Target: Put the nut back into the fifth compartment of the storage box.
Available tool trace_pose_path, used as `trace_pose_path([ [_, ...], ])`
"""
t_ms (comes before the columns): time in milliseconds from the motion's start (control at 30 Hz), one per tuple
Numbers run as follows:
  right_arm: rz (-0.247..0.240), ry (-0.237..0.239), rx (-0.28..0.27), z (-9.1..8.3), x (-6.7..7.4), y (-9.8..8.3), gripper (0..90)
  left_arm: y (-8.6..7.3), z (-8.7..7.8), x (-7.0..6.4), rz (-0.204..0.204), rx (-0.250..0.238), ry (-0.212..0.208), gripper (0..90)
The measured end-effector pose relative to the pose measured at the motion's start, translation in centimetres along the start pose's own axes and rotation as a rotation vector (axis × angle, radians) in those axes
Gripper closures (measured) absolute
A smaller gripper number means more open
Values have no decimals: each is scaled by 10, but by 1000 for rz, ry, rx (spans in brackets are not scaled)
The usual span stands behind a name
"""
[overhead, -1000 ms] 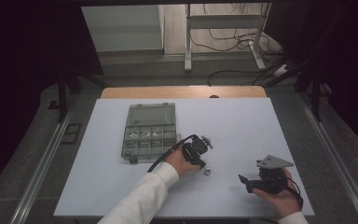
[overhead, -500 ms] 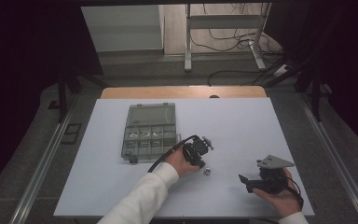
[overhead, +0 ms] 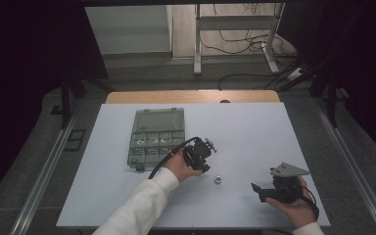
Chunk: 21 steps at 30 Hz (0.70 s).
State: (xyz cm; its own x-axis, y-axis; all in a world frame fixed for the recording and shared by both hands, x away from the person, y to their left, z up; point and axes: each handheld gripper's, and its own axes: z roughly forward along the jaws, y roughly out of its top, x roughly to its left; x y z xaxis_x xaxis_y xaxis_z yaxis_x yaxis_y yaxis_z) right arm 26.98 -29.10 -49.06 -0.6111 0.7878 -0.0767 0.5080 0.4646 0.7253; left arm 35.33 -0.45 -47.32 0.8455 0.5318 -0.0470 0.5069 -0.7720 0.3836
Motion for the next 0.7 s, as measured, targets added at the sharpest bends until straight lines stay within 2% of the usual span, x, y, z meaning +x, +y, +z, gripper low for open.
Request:
trace_pose_path([
  [200,2,-2,3,0,0,0,122,-6,-12,2,5,-25,11,699],
  [700,1,-4,2,1,0,0,122,-29,-38,18,-24,-49,22,699],
])
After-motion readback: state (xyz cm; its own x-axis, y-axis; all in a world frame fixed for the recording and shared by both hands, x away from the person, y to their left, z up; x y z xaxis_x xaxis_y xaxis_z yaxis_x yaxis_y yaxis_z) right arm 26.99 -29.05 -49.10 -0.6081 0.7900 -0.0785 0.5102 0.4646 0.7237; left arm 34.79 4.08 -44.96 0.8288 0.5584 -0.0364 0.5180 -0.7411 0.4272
